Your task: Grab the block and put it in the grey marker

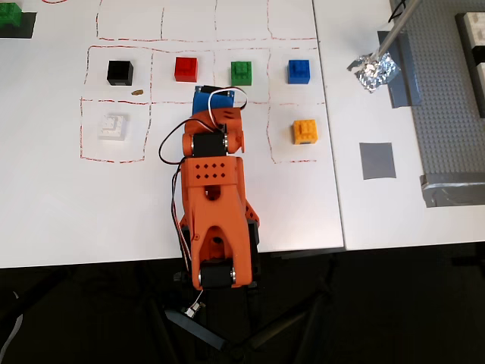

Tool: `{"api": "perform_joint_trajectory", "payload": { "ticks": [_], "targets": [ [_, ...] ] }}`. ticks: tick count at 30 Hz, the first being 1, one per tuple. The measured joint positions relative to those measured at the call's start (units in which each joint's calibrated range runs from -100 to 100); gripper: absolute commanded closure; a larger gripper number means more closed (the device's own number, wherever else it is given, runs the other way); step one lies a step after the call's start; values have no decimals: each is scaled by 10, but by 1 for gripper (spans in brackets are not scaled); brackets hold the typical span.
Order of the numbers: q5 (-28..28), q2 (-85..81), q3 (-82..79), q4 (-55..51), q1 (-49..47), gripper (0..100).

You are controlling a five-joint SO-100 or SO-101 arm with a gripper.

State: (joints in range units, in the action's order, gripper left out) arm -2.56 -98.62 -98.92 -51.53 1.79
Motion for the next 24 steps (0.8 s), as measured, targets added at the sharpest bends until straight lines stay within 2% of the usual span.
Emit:
{"api": "perform_joint_trajectory", "payload": {
  "ticks": [19,24],
  "targets": [
    [0,0,0,0,0,100],
    [8,0,0,0,-25,100]
  ]
}}
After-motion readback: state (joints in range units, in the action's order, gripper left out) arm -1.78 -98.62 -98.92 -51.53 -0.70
